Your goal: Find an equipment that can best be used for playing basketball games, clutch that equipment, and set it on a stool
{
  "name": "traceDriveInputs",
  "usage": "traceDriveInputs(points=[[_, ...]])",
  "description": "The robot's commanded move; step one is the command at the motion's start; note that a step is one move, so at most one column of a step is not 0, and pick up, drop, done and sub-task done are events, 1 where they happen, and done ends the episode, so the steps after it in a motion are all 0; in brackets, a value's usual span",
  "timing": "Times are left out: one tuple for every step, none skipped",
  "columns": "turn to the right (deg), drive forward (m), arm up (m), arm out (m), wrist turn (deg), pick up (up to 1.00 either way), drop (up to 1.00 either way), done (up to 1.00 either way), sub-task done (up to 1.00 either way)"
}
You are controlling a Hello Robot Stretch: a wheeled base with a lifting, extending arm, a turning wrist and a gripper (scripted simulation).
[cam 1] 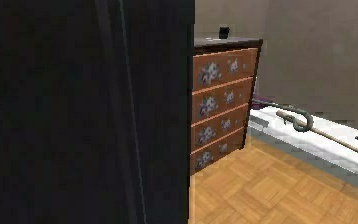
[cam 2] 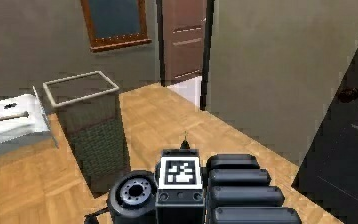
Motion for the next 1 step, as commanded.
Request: traceDriveInputs(points=[[45.0, 0.00, 0.00, 0.00, 0.0, 0.00, 0.00, 0.00, 0.00]])
